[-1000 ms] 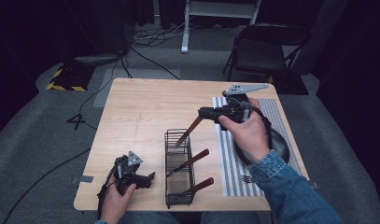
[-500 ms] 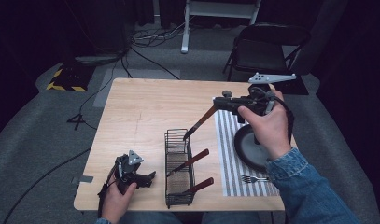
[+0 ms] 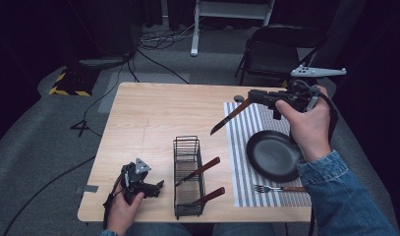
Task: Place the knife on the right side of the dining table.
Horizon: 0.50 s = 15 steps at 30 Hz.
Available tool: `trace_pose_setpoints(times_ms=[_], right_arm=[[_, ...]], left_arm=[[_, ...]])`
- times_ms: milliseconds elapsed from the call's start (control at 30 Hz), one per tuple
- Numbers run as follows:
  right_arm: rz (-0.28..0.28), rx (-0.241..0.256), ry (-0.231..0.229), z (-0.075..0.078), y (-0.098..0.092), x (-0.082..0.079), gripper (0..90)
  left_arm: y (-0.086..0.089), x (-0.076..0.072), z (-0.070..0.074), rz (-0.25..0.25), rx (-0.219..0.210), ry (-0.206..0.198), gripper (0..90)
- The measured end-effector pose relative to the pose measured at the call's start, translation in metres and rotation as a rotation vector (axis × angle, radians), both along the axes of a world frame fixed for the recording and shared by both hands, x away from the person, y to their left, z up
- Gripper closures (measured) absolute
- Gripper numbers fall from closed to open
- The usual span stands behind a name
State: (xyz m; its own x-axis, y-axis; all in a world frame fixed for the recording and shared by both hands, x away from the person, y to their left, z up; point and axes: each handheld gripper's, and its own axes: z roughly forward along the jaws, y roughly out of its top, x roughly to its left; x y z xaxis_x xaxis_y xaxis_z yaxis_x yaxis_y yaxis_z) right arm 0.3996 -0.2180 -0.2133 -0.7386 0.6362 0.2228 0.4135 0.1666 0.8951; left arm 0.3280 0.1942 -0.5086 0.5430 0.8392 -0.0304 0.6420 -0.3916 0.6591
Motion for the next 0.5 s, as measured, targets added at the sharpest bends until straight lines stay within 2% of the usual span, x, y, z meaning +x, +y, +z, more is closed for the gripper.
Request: trace_pose_setpoints(times_ms=[100, 133, 200, 500], right_arm=[[-0.021, -0.001, -0.001, 0.0, -0.006, 0.004, 81.5], [-0.048, -0.006, -0.001, -0.001, -0.012, 0.008, 81.5], [-0.067, -0.009, 0.002, -0.003, -0.017, 0.013, 81.5], [-0.149, -0.034, 0.022, -0.015, -0.037, 0.036, 81.5]], left_arm=[[0.0, 0.0, 0.0, 0.0, 0.0, 0.0, 0.2], [0.0, 0.0, 0.0, 0.0, 0.0, 0.0, 0.2], [0.0, 0.0, 0.0, 0.0, 0.0, 0.0, 0.2], [0.0, 0.0, 0.0, 0.0, 0.0, 0.0, 0.2]])
